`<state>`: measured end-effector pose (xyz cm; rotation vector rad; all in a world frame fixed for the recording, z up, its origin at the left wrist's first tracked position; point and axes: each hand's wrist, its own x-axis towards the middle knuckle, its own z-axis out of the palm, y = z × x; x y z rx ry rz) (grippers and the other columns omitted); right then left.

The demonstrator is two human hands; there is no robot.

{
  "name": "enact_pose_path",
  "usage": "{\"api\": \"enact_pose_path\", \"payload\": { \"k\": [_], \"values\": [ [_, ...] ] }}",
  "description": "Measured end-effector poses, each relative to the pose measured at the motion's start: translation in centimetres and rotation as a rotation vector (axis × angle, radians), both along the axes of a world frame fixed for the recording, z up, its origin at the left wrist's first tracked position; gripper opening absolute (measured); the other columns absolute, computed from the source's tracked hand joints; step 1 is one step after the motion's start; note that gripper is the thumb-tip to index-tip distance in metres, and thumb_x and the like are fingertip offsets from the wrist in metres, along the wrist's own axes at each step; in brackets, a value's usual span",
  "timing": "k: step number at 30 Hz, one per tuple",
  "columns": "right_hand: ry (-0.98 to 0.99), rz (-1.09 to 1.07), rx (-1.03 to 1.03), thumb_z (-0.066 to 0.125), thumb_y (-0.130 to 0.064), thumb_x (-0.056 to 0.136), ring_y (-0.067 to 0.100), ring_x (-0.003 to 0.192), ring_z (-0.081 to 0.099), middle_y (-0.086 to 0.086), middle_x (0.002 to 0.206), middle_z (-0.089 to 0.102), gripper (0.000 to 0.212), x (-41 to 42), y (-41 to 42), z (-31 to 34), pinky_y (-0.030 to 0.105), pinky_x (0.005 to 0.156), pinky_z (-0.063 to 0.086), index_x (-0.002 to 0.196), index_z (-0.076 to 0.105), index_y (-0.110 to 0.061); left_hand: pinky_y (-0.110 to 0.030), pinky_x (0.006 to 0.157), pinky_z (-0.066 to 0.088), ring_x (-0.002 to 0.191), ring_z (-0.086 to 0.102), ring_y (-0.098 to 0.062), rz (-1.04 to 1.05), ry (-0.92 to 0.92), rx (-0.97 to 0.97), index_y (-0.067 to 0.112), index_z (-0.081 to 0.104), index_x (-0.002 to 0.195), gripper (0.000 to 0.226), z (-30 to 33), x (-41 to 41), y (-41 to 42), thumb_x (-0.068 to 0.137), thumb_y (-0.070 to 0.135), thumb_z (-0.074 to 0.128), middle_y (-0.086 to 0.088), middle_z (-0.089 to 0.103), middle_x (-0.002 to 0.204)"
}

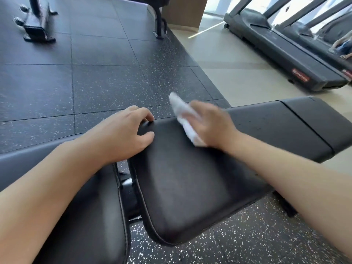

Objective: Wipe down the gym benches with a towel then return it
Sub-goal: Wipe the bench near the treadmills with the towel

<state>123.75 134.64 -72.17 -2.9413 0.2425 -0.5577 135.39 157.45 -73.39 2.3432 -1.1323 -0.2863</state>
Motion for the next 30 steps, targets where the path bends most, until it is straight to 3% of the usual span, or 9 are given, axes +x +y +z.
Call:
{"api": "enact_pose_path", "payload": {
  "k": [2, 4, 8, 12, 16, 19, 22, 25, 30],
  "values": [
    [0.088, -0.183, 0.024, 0.049, -0.05, 0.094, 0.03, 0.081, 0.06, -0.01, 0.065, 0.046, 0.028, 4.1, -0.7, -0.5, 0.035, 0.066, 0.034, 0.078, 0.044, -0.028, -0.035, 0.099, 0.045, 0.105, 0.057, -0.013, -0.031, 0.0, 0.027, 0.04, 0.055, 0.119, 0.039, 0.1, 0.1, 0.2, 0.084, 0.057, 0.056, 0.015, 0.054, 0.115],
    [0.117, -0.204, 0.05, 0.048, -0.049, 0.095, 0.029, 0.085, 0.059, -0.012, 0.065, 0.044, 0.034, 5.5, 0.4, -1.0, 0.035, 0.067, 0.032, 0.072, 0.039, -0.026, -0.036, 0.103, 0.044, 0.109, 0.056, -0.011, -0.054, -0.005, 0.06, 0.04, 0.053, 0.122, 0.048, 0.3, -0.1, 0.3, 0.081, 0.064, 0.053, 0.015, 0.053, 0.12],
    [0.001, -0.011, 0.082, 0.055, -0.042, 0.101, 0.025, 0.083, 0.055, -0.008, 0.078, 0.054, 0.02, -1.1, 4.0, -1.0, 0.038, 0.065, 0.04, 0.092, 0.05, -0.025, -0.038, 0.106, 0.043, 0.113, 0.055, -0.014, -0.072, -0.01, 0.081, 0.035, 0.054, 0.128, 0.053, 1.1, -0.1, 0.3, 0.082, 0.062, 0.052, 0.012, 0.055, 0.12],
    [0.087, 0.193, 0.115, 0.053, -0.042, 0.103, 0.014, 0.08, 0.044, -0.014, 0.09, 0.059, 0.021, -10.6, 4.7, -0.7, 0.035, 0.07, 0.044, 0.109, 0.065, -0.026, -0.037, 0.108, 0.042, 0.116, 0.055, -0.014, -0.064, -0.01, 0.057, 0.034, 0.053, 0.13, 0.048, 0.7, -0.3, 0.3, 0.088, 0.057, 0.053, 0.011, 0.054, 0.128],
    [0.135, 0.398, 0.012, 0.055, -0.035, 0.104, 0.019, 0.075, 0.042, -0.007, 0.088, 0.059, 0.023, -10.8, 1.8, -0.5, 0.033, 0.066, 0.043, 0.103, 0.068, -0.016, -0.039, 0.112, 0.041, 0.13, 0.048, -0.014, -0.079, -0.039, 0.055, 0.038, 0.041, 0.142, 0.057, -0.2, -1.5, -0.4, 0.091, 0.062, 0.046, 0.014, 0.046, 0.14],
    [0.063, 0.117, 0.093, 0.055, -0.044, 0.097, 0.022, 0.081, 0.055, -0.009, 0.083, 0.058, 0.02, -5.5, 0.3, -0.2, 0.039, 0.071, 0.046, 0.095, 0.062, -0.025, -0.036, 0.114, 0.037, 0.135, 0.043, -0.015, -0.08, -0.043, 0.026, 0.036, 0.037, 0.148, 0.061, -0.9, -2.0, -0.9, 0.093, 0.062, 0.043, 0.013, 0.042, 0.146],
    [0.017, -0.051, 0.097, 0.051, -0.047, 0.098, 0.028, 0.082, 0.058, -0.01, 0.073, 0.052, 0.024, 0.6, -0.4, -0.6, 0.036, 0.065, 0.036, 0.087, 0.047, -0.026, -0.037, 0.116, 0.036, 0.137, 0.043, -0.016, -0.078, -0.043, 0.025, 0.036, 0.038, 0.149, 0.06, -1.1, -1.9, -1.2, 0.095, 0.062, 0.041, 0.013, 0.043, 0.148],
    [0.073, -0.063, 0.106, 0.05, -0.046, 0.101, 0.03, 0.088, 0.059, -0.008, 0.077, 0.052, 0.028, 2.4, 0.9, -0.5, 0.037, 0.067, 0.036, 0.084, 0.047, -0.023, -0.038, 0.116, 0.035, 0.137, 0.044, -0.016, -0.048, -0.042, 0.004, 0.035, 0.042, 0.148, 0.05, -1.1, -2.0, -1.2, 0.1, 0.049, 0.044, 0.012, 0.048, 0.145],
    [0.058, 0.077, 0.119, 0.055, -0.044, 0.1, 0.018, 0.085, 0.052, -0.009, 0.085, 0.058, 0.023, -6.5, 3.5, -0.6, 0.041, 0.074, 0.047, 0.096, 0.06, -0.022, -0.029, 0.116, 0.032, 0.135, 0.047, -0.013, -0.058, -0.025, -0.076, 0.029, 0.05, 0.145, 0.04, -0.7, -2.2, -0.9, 0.105, 0.029, 0.05, 0.009, 0.053, 0.143]
  ]
}}
